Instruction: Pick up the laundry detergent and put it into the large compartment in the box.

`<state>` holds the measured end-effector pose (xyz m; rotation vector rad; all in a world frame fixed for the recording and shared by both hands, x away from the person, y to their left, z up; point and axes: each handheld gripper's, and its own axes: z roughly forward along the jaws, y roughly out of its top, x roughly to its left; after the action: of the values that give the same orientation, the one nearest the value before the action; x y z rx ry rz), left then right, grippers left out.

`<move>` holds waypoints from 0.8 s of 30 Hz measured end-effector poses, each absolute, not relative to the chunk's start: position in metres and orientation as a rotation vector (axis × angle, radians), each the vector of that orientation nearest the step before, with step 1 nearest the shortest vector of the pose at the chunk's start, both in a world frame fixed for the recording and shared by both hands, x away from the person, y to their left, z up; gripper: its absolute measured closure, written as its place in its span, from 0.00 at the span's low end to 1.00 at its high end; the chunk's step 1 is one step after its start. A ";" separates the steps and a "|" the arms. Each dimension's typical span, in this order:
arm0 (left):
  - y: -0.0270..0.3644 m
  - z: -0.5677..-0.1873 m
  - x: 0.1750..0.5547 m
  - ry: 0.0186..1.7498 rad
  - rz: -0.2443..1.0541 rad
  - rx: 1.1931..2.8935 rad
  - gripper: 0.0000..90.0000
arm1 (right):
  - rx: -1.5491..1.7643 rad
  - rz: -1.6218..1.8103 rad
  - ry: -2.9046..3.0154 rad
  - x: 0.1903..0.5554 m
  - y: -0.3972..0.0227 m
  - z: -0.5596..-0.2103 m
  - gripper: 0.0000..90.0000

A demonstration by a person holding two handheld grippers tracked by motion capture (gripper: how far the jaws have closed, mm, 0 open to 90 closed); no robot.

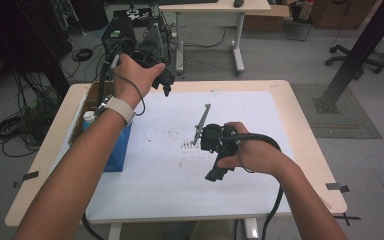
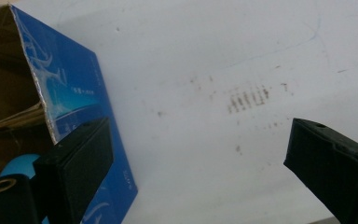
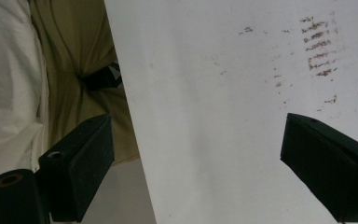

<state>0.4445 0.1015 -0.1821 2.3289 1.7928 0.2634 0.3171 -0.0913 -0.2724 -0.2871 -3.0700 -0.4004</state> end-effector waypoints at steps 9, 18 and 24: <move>0.099 -0.198 0.446 1.790 0.198 2.324 0.09 | -0.289 -0.391 -3.071 0.318 -0.089 -0.273 0.11; 0.099 -0.211 0.448 1.792 0.159 2.319 0.09 | -0.286 -0.385 -3.067 0.320 -0.088 -0.275 0.11; 0.100 -0.211 0.448 1.789 0.162 2.320 0.09 | -0.288 -0.382 -3.067 0.319 -0.088 -0.275 0.11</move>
<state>0.4479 0.0996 -0.2114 2.3202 1.7888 0.1616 0.3194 -0.0879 -0.2745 -0.2882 -3.0668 -0.3823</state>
